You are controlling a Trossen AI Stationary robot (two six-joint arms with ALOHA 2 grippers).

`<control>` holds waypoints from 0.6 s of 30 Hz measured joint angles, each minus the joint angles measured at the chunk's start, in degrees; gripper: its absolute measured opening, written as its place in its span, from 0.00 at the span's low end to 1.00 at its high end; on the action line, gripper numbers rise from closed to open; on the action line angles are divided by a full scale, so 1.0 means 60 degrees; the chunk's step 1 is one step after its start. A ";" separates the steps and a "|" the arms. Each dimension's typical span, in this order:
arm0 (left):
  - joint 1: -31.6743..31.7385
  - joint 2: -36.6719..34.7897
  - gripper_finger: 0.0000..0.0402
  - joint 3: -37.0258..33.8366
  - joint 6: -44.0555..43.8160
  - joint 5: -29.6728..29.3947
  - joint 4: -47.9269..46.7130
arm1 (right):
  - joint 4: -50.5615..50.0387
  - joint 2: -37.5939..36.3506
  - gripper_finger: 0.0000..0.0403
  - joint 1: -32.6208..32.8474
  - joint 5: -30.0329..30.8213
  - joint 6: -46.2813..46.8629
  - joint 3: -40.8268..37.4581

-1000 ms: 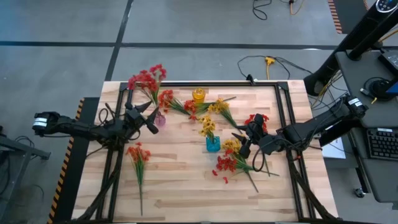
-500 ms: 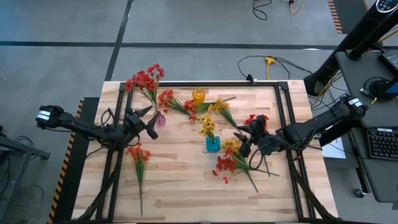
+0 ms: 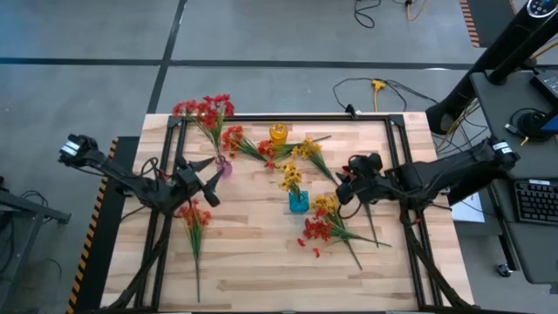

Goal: Sort flowers into vase by color
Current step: Put the bottom orange flowers into the yellow vase

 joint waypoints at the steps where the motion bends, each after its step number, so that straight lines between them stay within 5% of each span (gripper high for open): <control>1: -0.0180 0.0013 0.51 0.0189 -0.0052 -0.0121 -0.0314 | -0.0088 0.0000 0.36 -0.0215 -0.0337 -0.0019 0.0031; 9: -0.1123 0.0205 0.51 0.1437 -0.0767 -0.0274 -0.1842 | -0.0178 0.0004 0.36 -0.2133 -0.1964 -0.1231 0.0035; 18: -0.1604 0.0411 0.51 0.2652 -0.2011 -0.0273 -0.4084 | -0.0096 0.0007 0.36 -0.3680 -0.2596 -0.2472 0.0020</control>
